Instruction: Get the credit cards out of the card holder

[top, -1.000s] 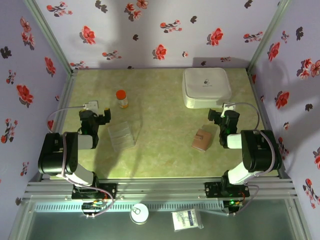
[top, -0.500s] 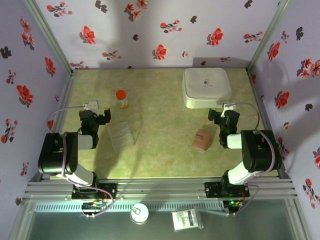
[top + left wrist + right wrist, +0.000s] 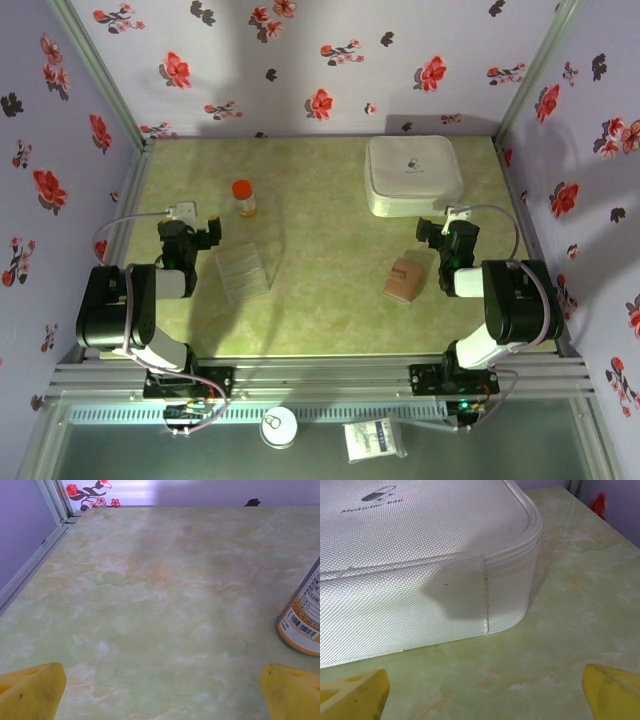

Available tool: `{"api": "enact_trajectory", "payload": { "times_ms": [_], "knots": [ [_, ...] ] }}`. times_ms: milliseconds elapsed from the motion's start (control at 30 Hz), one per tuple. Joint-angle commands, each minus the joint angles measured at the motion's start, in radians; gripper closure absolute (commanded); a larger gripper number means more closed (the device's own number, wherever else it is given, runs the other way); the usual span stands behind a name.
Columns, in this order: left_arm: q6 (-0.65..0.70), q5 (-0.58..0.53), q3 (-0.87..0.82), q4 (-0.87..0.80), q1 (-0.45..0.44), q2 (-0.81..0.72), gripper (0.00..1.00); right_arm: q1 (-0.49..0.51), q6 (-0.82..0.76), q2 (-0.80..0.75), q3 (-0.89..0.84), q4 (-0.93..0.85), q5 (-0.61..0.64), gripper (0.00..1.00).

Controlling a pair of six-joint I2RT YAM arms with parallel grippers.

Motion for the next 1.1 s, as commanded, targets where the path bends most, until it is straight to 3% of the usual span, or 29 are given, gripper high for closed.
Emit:
{"api": "enact_trajectory", "payload": {
  "times_ms": [0,367,667,867,1067],
  "knots": [
    [0.008,0.009,-0.001,0.013,0.010,0.005,0.00,-0.007,0.013,0.005,0.011,0.021,-0.003,0.01],
    [-0.009,-0.031,-0.001,0.007,0.009,-0.004,0.00,-0.007,0.010,-0.020,0.017,-0.008,-0.002,0.01],
    [-0.032,-0.093,0.039,-0.170,0.010,-0.135,0.00,-0.005,0.008,-0.126,0.066,-0.182,0.000,0.01],
    [-0.086,-0.220,0.096,-0.366,-0.021,-0.251,0.00,0.002,0.005,-0.239,0.111,-0.297,-0.013,0.03],
    [-0.115,-0.362,0.243,-0.666,-0.145,-0.302,0.00,0.089,0.037,-0.343,0.204,-0.511,0.018,0.06]
  ]
}}
